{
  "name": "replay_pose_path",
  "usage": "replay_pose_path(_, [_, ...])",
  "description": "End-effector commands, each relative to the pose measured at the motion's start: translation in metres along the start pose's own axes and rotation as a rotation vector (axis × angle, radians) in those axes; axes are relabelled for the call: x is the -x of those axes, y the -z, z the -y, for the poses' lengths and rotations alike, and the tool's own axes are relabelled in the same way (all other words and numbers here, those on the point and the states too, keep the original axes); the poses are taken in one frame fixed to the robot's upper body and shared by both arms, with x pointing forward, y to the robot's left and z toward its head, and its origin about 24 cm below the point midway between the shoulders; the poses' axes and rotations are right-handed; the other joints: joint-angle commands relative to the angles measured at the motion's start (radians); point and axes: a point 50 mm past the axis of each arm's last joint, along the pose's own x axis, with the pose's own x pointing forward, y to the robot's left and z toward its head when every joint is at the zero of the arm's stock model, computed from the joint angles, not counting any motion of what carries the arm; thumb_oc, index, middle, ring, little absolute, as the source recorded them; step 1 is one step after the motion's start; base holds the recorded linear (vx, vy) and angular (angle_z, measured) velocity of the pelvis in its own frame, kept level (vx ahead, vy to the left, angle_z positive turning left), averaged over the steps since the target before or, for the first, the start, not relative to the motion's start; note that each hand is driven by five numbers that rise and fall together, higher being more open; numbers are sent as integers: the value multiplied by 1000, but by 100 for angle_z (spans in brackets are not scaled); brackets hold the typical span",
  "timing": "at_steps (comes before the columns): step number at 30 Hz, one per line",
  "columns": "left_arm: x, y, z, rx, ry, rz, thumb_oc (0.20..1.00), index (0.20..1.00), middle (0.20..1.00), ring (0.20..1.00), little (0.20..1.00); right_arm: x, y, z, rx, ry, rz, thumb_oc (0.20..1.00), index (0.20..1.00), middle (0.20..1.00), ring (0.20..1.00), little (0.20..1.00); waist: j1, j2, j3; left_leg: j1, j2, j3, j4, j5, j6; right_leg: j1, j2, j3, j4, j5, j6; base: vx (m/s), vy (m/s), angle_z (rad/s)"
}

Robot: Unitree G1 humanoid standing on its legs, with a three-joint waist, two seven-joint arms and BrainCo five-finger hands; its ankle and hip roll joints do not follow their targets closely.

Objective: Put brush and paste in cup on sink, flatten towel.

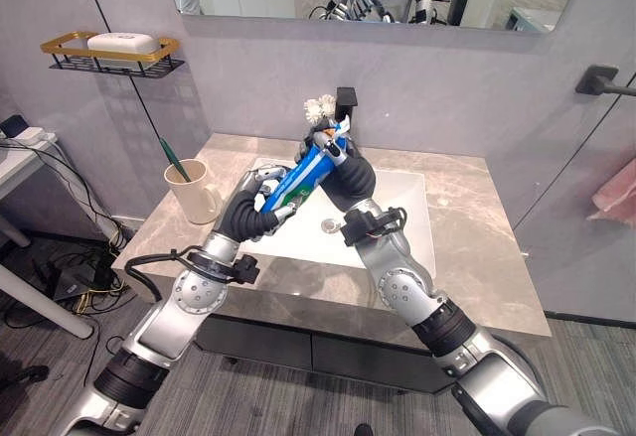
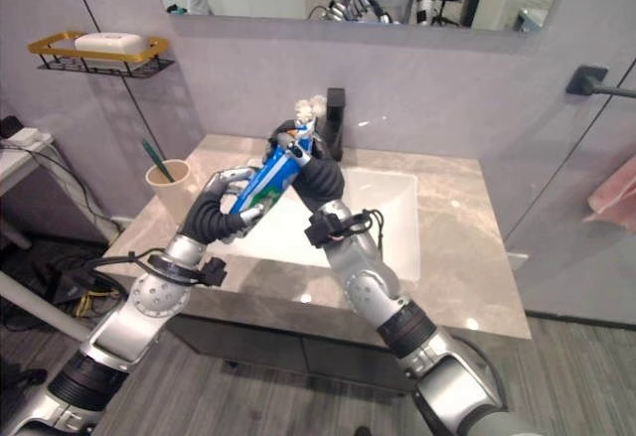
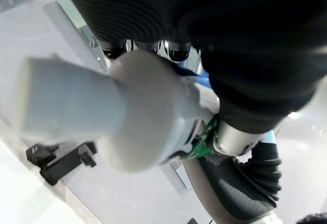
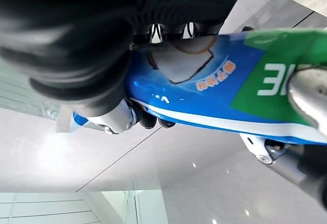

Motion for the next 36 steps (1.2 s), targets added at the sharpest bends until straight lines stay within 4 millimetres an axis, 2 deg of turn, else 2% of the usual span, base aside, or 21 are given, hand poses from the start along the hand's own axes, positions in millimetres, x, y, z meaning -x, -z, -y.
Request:
replay_pose_path(1, [1,-2,-16,-12,-89,22,1000,1000,1000,1000,1000,-15,-39,-14,-12,-23,233,200,200,200,200,200,10,-37,-1,-18,50,-25,4,123,-37,64,-35,27,113,-119,38,-48,-57,3])
replay_pose_path(4, [8,0,-23,-13,-133,3,1000,1000,1000,1000,1000,-15,-46,-13,22,6,261,200,200,200,200,200,17,-36,20,-44,50,-34,24,134,-35,46,-32,30,129,-130,29,-96,-86,18])
replay_pose_path(5, [23,6,-32,19,-193,-41,1000,1000,1000,1000,1000,-19,-61,-22,77,-19,318,200,200,200,200,200,75,-44,101,-202,-26,-99,311,124,-48,40,-59,25,131,-128,15,-173,-121,22])
replay_pose_path(6, [26,7,-33,26,-199,-51,1000,1000,1000,1000,1000,-19,-64,-22,87,-10,327,200,200,200,200,200,79,-44,110,-231,-43,-123,335,142,-53,37,-65,16,128,-124,15,-125,-109,27])
replay_pose_path(7, [41,17,-36,41,-213,-119,1000,1000,1000,1000,1000,-16,-73,-18,121,20,363,200,200,200,200,200,93,-38,117,-294,-39,-115,300,173,-51,59,-79,-18,112,-131,17,31,9,31])
replay_pose_path(8, [42,17,-36,41,-213,-120,1000,1000,1000,1000,1000,-16,-72,-18,121,21,362,200,200,200,200,200,89,-39,115,-294,-41,-118,298,174,-51,60,-80,-21,110,-131,17,140,61,50])
replay_pose_path(9, [57,28,-39,32,-216,-191,1000,1000,1000,1000,1000,-12,-84,-17,160,26,407,200,200,200,200,200,100,-36,108,-320,-13,-101,215,183,-43,81,-87,-49,94,-140,25,144,103,64])
replay_pose_path(12, [77,48,-53,-69,-247,-298,1000,1000,1000,1000,1000,-8,-100,-21,208,6,471,200,200,200,200,200,117,-19,99,-320,34,-81,26,277,-53,103,-84,-51,89,-156,41,190,139,77])
replay_pose_path(15, [92,63,-63,-65,-322,-384,1000,1000,1000,1000,1000,-8,-111,-24,234,-4,520,200,200,200,200,200,138,-11,88,-326,54,-52,10,294,-62,131,-85,-47,81,-166,51,147,113,11])
replay_pose_path(16, [108,72,-76,-84,-395,-448,1000,1000,1000,1000,1000,-7,-119,-28,262,-16,557,200,200,200,200,200,165,-10,65,-307,45,-75,4,264,-52,160,-93,-38,67,-174,64,208,164,-9])
replay_pose_path(20, [122,82,-91,-107,-474,-512,1000,1000,1000,1000,1000,-5,-127,-31,294,-31,586,200,200,200,200,200,185,-17,53,-289,23,-79,9,251,-42,190,-118,-38,51,-173,77,139,152,-25])
replay_pose_path(21, [130,87,-96,-125,-503,-551,1000,1000,1000,1000,1000,-3,-130,-33,301,-37,602,200,200,200,200,200,195,-25,49,-282,8,-79,17,236,-31,201,-136,-36,45,-169,87,221,290,12])
replay_pose_path(22, [150,96,-106,-194,-513,-644,1000,1000,1000,1000,1000,-2,-135,-37,344,-56,616,200,200,200,200,200,213,-43,46,-279,-31,-79,57,192,-1,224,-187,-37,45,-152,113,243,327,29])
replay_pose_path(23, [150,94,-109,-213,-510,-636,1000,1000,1000,1000,1000,-3,-135,-38,325,-58,622,200,200,200,200,200,221,-50,43,-282,-40,-77,63,188,6,214,-194,-31,46,-147,112,224,328,35])
replay_pose_path(24, [160,98,-112,-227,-508,-687,1000,1000,1000,1000,1000,-3,-136,-39,330,-67,623,200,200,200,200,200,228,-62,35,-288,-53,-71,72,178,15,212,-210,-28,49,-140,118,133,208,16])
replay_pose_path(26, [170,105,-114,-249,-493,-749,1000,1000,1000,1000,1000,-4,-137,-43,340,-82,623,200,200,200,200,200,237,-93,25,-291,-87,-62,76,154,41,203,-242,-24,53,-109,143,127,215,14])
replay_pose_path(29, [182,111,-110,-275,-448,-819,1000,1000,1000,1000,1000,-9,-142,-47,388,-103,617,200,200,200,200,200,240,-120,21,-292,-114,-44,66,140,65,168,-275,-3,66,-56,167,57,163,3])
replay_pose_path(30, [182,111,-110,-275,-448,-819,1000,1000,1000,1000,1000,-9,-142,-47,388,-102,617,200,200,200,200,200,241,-121,20,-293,-114,-42,65,141,66,166,-276,-1,66,-56,168,40,133,-7])
replay_pose_path(34, [205,130,-94,-278,-337,-970,1000,1000,1000,1000,1000,-22,-145,-53,429,-107,611,200,200,200,200,200,239,-154,26,-278,-136,-33,18,138,91,113,-296,22,84,31,190,28,124,-7])
replay_pose_path(36, [206,129,-93,-279,-321,-972,1000,1000,1000,1000,1000,-24,-146,-54,442,-104,612,200,200,200,200,200,242,-156,28,-277,-134,-30,13,137,93,105,-295,22,87,36,190,6,48,-26])
